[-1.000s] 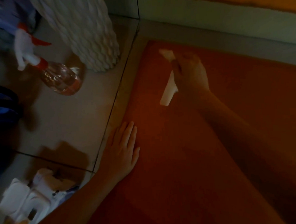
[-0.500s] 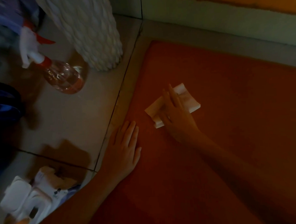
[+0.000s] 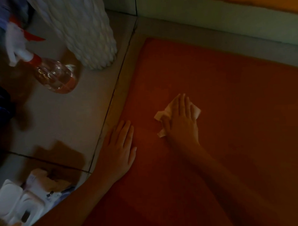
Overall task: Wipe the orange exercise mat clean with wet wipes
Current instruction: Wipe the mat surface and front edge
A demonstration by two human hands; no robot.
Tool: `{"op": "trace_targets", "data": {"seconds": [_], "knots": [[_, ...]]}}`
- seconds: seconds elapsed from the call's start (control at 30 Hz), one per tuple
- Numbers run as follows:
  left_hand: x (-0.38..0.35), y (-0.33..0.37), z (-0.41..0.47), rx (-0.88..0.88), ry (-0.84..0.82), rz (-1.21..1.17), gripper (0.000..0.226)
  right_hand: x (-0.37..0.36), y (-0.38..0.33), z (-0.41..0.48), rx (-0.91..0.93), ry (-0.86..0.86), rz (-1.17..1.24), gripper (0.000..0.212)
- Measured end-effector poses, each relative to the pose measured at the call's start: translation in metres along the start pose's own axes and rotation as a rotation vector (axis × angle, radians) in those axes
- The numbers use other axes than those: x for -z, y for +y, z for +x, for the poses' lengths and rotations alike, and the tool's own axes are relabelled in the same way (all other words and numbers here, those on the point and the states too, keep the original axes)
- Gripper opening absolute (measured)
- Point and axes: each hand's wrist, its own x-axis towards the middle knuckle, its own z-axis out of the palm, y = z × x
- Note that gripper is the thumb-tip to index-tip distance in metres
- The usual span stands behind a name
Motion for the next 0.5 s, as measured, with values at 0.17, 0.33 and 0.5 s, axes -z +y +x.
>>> {"op": "trace_targets", "data": {"seconds": [0.17,0.33,0.5], "knots": [[-0.001,0.000,0.000,-0.007,0.013,-0.005,0.058,-0.016,0.019,-0.040,0.549,-0.029,-0.229,0.062],[0.001,0.001,0.000,-0.001,0.019,-0.007,0.059,0.016,0.036,0.005,0.255,0.088,-0.327,0.066],[0.001,0.001,0.001,-0.010,0.016,0.004,0.059,-0.008,-0.004,-0.029,0.221,-0.037,-0.086,0.091]]}}
